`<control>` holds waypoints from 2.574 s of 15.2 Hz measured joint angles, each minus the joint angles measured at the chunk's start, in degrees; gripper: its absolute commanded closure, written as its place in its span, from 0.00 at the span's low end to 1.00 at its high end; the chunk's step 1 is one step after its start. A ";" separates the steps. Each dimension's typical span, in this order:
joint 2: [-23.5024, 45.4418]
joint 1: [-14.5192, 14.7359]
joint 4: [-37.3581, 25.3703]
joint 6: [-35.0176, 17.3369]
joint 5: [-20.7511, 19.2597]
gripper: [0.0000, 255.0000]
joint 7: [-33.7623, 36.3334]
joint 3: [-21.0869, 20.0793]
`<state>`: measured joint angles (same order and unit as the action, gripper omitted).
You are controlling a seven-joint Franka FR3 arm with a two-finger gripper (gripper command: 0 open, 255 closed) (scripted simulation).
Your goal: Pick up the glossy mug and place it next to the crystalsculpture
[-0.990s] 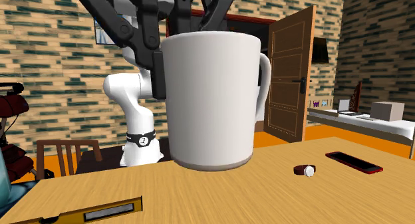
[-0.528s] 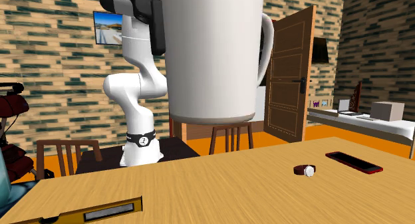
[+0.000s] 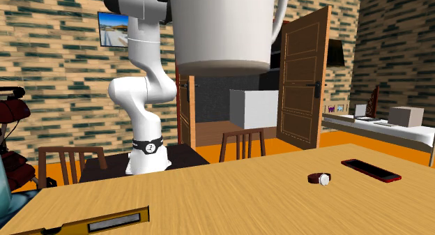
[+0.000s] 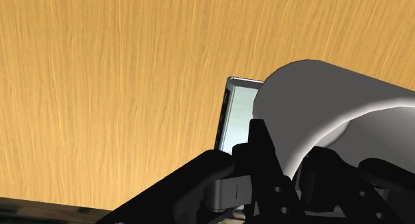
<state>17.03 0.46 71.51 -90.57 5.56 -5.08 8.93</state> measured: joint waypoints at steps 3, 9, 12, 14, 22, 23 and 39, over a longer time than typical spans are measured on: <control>1.34 -0.30 -4.31 2.99 0.22 1.00 0.05 0.03; 4.52 -0.99 -14.00 9.52 0.78 1.00 0.28 0.03; 7.13 -1.65 -20.52 13.43 1.26 1.00 0.35 0.01; 6.66 -1.96 -20.61 14.07 1.27 1.00 -0.04 0.12; -3.10 -6.97 -6.17 9.89 0.66 1.00 -8.92 3.03; -3.54 -7.65 -5.59 9.81 0.68 1.00 -10.02 3.43; -6.54 -20.56 -1.33 10.20 1.90 1.00 -31.15 11.80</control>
<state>10.49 -20.10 70.17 -80.37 7.47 -36.23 20.74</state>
